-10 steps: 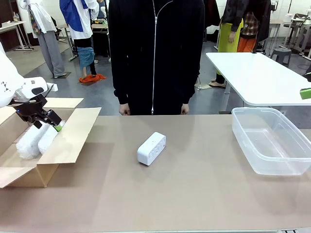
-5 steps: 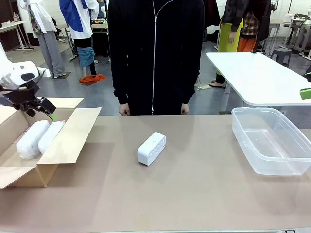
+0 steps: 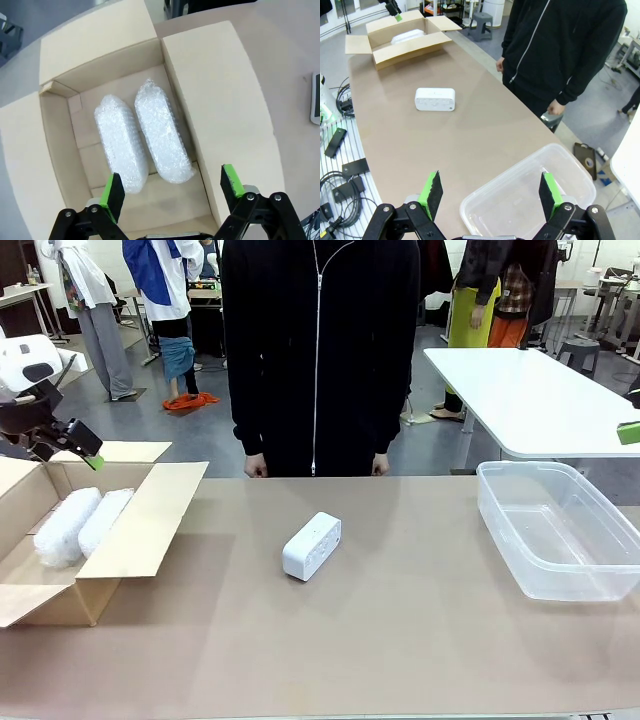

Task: Separate and place wrapped and unwrapped clocks.
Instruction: If the picked Digital clock is wrapped, place it in the Package Box ; if not, place it in the Organizing box.

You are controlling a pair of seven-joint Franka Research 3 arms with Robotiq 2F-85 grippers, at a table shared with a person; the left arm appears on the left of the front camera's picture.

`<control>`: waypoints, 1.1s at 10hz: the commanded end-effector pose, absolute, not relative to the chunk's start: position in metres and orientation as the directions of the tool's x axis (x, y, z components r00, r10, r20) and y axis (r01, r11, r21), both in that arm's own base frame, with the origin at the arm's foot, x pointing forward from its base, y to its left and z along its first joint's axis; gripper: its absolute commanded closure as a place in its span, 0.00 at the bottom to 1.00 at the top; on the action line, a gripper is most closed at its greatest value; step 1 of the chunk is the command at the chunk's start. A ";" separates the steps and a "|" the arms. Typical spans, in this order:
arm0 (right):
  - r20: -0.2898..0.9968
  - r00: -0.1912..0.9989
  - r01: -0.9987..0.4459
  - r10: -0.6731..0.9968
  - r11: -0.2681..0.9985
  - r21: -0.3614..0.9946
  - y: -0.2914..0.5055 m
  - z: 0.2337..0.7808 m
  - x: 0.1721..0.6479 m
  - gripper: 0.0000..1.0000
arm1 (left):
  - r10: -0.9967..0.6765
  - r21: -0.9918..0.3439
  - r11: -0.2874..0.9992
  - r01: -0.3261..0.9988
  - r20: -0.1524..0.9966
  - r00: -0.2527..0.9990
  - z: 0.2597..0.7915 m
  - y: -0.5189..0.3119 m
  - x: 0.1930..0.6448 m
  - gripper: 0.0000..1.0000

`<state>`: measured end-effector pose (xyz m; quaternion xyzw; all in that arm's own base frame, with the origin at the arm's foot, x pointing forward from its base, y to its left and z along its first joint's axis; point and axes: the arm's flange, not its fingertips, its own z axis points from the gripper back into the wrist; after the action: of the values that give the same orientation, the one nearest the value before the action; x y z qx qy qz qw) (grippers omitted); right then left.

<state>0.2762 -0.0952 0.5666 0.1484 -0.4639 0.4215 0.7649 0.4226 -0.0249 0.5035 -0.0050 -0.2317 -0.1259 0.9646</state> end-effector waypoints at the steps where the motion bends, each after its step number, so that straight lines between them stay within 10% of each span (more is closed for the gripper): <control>1: 0.846 0.194 -0.795 0.496 0.584 -0.161 -0.095 0.566 0.279 0.00 | -0.229 0.078 0.973 0.217 0.454 0.861 0.505 -0.031 0.408 0.00; 11: 0.846 0.194 -0.795 0.496 0.584 -0.161 -0.095 0.566 0.279 0.00 | -0.247 0.058 0.967 0.249 0.462 0.852 0.510 -0.031 0.413 0.00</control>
<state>0.2762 -0.0952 0.5666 0.1484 -0.4639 0.4216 0.7649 0.4119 -0.0312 0.5098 -0.0007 -0.2400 -0.1256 0.9626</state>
